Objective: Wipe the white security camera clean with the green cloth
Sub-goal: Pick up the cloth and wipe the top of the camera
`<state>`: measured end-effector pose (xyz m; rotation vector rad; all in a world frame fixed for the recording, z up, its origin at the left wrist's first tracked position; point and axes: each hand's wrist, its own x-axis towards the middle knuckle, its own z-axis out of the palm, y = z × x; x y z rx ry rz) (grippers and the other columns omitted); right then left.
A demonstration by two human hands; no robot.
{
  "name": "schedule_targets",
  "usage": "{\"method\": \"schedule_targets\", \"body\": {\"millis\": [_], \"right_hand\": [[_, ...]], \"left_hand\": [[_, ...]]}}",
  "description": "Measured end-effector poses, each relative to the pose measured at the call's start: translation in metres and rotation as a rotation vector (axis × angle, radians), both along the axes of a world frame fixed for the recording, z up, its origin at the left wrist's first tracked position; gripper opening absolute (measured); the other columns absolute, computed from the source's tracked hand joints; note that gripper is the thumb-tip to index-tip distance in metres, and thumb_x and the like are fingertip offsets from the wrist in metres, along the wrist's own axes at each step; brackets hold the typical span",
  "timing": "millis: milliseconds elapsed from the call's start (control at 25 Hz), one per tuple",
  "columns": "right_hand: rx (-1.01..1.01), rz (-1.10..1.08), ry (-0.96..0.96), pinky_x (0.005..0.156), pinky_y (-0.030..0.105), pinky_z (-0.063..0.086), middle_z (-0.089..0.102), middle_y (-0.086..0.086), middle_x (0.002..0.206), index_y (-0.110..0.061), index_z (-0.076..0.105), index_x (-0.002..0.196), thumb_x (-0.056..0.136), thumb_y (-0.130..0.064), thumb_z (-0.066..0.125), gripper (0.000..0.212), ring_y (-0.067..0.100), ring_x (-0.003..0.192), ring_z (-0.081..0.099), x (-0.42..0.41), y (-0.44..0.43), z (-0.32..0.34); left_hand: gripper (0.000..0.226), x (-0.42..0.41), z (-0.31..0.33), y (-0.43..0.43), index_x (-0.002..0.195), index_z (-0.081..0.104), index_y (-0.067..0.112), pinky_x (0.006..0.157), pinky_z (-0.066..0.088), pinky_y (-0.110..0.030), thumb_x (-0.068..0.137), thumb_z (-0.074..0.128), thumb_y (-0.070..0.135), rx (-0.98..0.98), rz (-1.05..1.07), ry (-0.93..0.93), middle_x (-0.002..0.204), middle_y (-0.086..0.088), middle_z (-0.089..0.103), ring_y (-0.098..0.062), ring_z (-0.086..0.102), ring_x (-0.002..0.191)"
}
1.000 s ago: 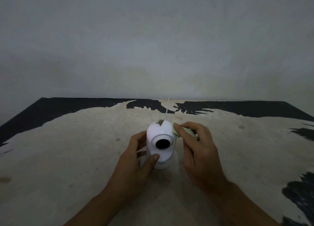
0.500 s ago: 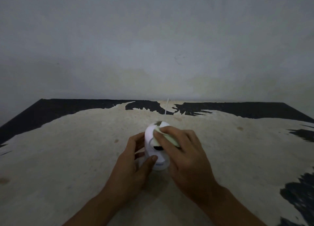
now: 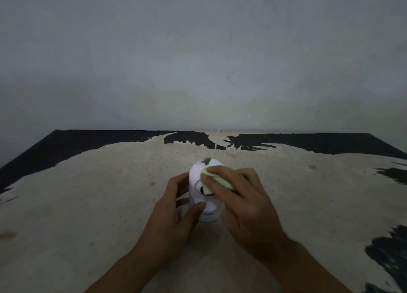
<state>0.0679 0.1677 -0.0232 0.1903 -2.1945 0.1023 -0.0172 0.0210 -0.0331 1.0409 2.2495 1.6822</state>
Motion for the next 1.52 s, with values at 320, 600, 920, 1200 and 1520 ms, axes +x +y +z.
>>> {"method": "schedule_targets", "body": {"millis": [320,600,920,1200,1520], "right_hand": [[-0.107,0.077,-0.019,0.066,0.022,0.05,0.064,0.014,0.096,-0.005,0.07,0.108,0.096,-0.02,0.044,0.033,0.019,0.083,0.058,0.007,0.024,0.001],[-0.08,0.079,-0.024,0.076,0.023,0.051,0.064,0.016,0.104,-0.003,0.066,0.114,0.097,-0.021,0.043,0.035,0.021,0.094,0.059,0.007,0.023,0.001],[-0.163,0.082,-0.004,0.078,0.024,0.052,0.064,0.014,0.103,-0.003,0.072,0.1,0.088,-0.013,0.059,0.021,0.021,0.095,0.06,0.009,0.031,0.0],[-0.389,0.095,0.06,0.083,0.01,0.048,0.066,0.011,0.109,0.0,0.067,0.109,0.088,-0.017,0.059,0.028,0.008,0.099,0.06,0.003,0.019,-0.003],[-0.28,0.116,0.073,0.081,0.018,0.051,0.065,0.015,0.103,0.001,0.068,0.108,0.087,-0.007,0.063,0.023,0.015,0.095,0.061,0.0,0.011,-0.003]], "left_hand": [[0.061,-0.001,-0.002,-0.001,0.126,0.034,0.04,0.076,0.043,-0.001,0.071,0.06,0.046,0.002,-0.001,0.034,0.118,0.034,0.045,0.027,0.043,0.101],[0.061,0.001,-0.001,-0.002,0.126,0.033,0.039,0.083,0.04,-0.009,0.072,0.061,0.042,-0.01,0.008,0.025,0.124,0.023,0.047,0.018,0.043,0.104],[0.058,0.001,-0.001,-0.001,0.128,0.033,0.037,0.085,0.04,-0.011,0.079,0.064,0.033,-0.011,0.017,0.035,0.126,0.021,0.047,0.012,0.046,0.108],[0.059,0.003,0.0,-0.001,0.127,0.033,0.038,0.089,0.04,-0.015,0.078,0.063,0.035,-0.021,0.028,0.022,0.126,0.021,0.046,0.005,0.047,0.109],[0.057,0.002,0.0,0.0,0.125,0.033,0.04,0.078,0.038,-0.005,0.077,0.064,0.036,-0.017,0.012,0.01,0.114,0.035,0.042,0.023,0.042,0.098]]}}
